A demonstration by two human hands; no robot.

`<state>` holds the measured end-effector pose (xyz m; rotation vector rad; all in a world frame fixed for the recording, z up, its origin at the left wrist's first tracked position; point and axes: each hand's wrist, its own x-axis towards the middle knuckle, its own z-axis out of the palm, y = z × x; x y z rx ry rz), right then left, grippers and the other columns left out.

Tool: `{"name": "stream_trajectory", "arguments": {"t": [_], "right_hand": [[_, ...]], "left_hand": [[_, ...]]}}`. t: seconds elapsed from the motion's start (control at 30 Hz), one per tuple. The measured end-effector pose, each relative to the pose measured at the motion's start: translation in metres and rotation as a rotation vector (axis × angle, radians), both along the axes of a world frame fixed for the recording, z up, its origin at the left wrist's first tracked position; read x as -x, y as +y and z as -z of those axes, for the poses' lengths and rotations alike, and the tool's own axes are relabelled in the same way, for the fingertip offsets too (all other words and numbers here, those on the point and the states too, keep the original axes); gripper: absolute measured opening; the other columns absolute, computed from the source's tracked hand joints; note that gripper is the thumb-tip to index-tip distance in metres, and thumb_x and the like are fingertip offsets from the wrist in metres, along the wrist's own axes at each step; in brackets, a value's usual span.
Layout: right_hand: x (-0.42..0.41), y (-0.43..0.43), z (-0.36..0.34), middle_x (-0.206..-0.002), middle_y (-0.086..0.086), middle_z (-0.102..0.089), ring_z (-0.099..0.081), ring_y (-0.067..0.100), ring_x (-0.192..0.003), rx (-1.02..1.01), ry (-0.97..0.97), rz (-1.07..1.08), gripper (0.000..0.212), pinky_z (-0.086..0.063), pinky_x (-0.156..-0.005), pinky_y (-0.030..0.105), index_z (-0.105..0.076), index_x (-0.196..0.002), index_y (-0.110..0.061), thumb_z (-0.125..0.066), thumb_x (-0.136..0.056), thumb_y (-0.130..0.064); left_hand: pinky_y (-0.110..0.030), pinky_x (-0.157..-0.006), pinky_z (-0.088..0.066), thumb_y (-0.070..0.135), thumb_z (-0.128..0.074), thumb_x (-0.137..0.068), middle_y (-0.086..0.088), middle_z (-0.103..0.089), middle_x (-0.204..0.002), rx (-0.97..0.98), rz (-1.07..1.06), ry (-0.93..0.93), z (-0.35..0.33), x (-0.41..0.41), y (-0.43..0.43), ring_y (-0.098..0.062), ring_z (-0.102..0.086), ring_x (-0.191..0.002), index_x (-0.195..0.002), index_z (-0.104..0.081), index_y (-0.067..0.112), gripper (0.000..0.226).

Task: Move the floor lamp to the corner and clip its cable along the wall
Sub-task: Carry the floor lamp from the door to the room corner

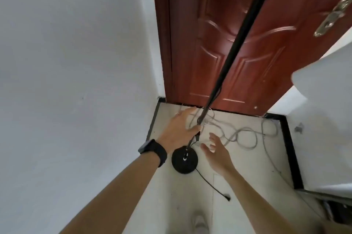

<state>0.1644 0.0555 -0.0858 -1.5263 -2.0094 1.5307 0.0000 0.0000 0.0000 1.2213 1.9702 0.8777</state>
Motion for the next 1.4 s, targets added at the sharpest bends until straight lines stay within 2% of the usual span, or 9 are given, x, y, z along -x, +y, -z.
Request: {"name": "stream_trajectory", "arguments": {"t": [0.13, 0.3, 0.4, 0.6, 0.8, 1.0, 1.17, 1.33, 1.4], "right_hand": [[0.035, 0.025, 0.025, -0.16, -0.003, -0.033, -0.042, 0.023, -0.141, -0.014, -0.007, 0.006, 0.081, -0.039, -0.113, 0.041, -0.018, -0.157, -0.03, -0.062, -0.091, -0.049], [0.056, 0.045, 0.044, -0.136, -0.006, -0.058, -0.057, 0.019, -0.125, -0.027, -0.037, -0.079, 0.053, -0.041, -0.089, 0.026, -0.039, -0.146, -0.024, -0.055, -0.098, -0.041], [0.063, 0.056, 0.056, -0.124, 0.005, -0.069, -0.064, 0.024, -0.114, -0.06, -0.043, -0.091, 0.038, -0.043, -0.084, 0.026, -0.051, -0.132, -0.019, -0.052, -0.1, -0.039], [0.066, 0.072, 0.055, -0.109, 0.012, -0.075, -0.071, 0.03, -0.1, -0.23, -0.101, -0.19, 0.032, -0.056, -0.087, 0.04, -0.053, -0.129, -0.016, -0.044, -0.103, -0.033], [0.058, 0.07, 0.004, -0.101, 0.001, -0.074, -0.071, 0.022, -0.093, -0.442, -0.096, -0.301, 0.021, -0.056, -0.081, 0.041, -0.059, -0.111, -0.022, -0.047, -0.1, -0.036], [0.042, 0.058, -0.088, -0.093, 0.001, -0.07, -0.067, 0.018, -0.083, -0.606, -0.113, -0.451, 0.035, -0.055, -0.071, 0.036, -0.06, -0.105, -0.018, -0.043, -0.099, -0.048], [0.022, 0.036, -0.156, -0.081, -0.018, -0.05, -0.05, 0.005, -0.075, -0.655, 0.036, -0.592, 0.024, -0.037, -0.071, 0.021, -0.06, -0.099, -0.019, -0.048, -0.1, -0.04], [-0.006, 0.015, -0.2, -0.078, -0.017, -0.048, -0.05, -0.003, -0.067, -0.684, 0.137, -0.806, 0.016, -0.038, -0.066, 0.014, -0.054, -0.09, -0.026, -0.05, -0.1, -0.038], [-0.017, 0.006, -0.207, -0.082, -0.01, -0.058, -0.056, 0.002, -0.07, -0.68, 0.174, -0.878, 0.024, -0.044, -0.069, 0.019, -0.058, -0.092, -0.023, -0.049, -0.099, -0.043]], "left_hand": [[-0.025, -0.108, -0.036, 0.039, -0.056, -0.099, 0.001, -0.057, -0.144, -0.052, 0.175, 0.095, 0.024, 0.014, 0.041, -0.016, -0.05, -0.134, -0.147, -0.044, 0.033, 0.05], [-0.042, -0.076, -0.059, 0.042, -0.048, -0.101, -0.002, -0.076, -0.098, -0.093, 0.222, 0.162, 0.051, 0.022, 0.068, -0.019, -0.072, -0.084, -0.115, -0.057, 0.027, 0.023], [-0.029, -0.056, -0.051, 0.049, -0.041, -0.098, -0.003, -0.074, -0.084, -0.142, 0.211, 0.269, 0.057, 0.022, 0.079, -0.015, -0.065, -0.062, -0.114, -0.056, 0.024, 0.033], [-0.021, -0.047, -0.035, 0.033, -0.05, -0.103, -0.005, -0.068, -0.069, -0.18, 0.142, 0.285, 0.046, 0.021, 0.081, -0.009, -0.051, -0.048, -0.114, -0.062, 0.015, 0.025], [-0.033, -0.046, -0.044, 0.034, -0.049, -0.103, -0.003, -0.064, -0.065, -0.224, 0.085, 0.326, -0.014, 0.017, 0.066, -0.018, -0.056, -0.049, -0.107, -0.058, 0.015, 0.022], [-0.036, -0.051, -0.052, 0.044, -0.046, -0.102, 0.005, -0.06, -0.061, -0.268, -0.02, 0.379, -0.111, 0.006, 0.036, -0.012, -0.053, -0.047, -0.102, -0.056, 0.022, 0.024], [-0.044, -0.066, -0.057, 0.052, -0.042, -0.1, 0.004, -0.075, -0.085, -0.298, -0.174, 0.326, -0.177, -0.022, -0.007, -0.015, -0.068, -0.068, -0.097, -0.053, 0.03, 0.025], [-0.04, -0.076, -0.058, 0.037, -0.048, -0.103, 0.009, -0.077, -0.095, -0.322, -0.37, 0.279, -0.224, -0.076, -0.053, -0.016, -0.071, -0.076, -0.103, -0.061, 0.014, 0.026], [-0.039, -0.077, -0.058, 0.037, -0.049, -0.103, 0.009, -0.076, -0.095, -0.344, -0.447, 0.28, -0.238, -0.103, -0.074, -0.016, -0.072, -0.076, -0.104, -0.061, 0.014, 0.026]]}}
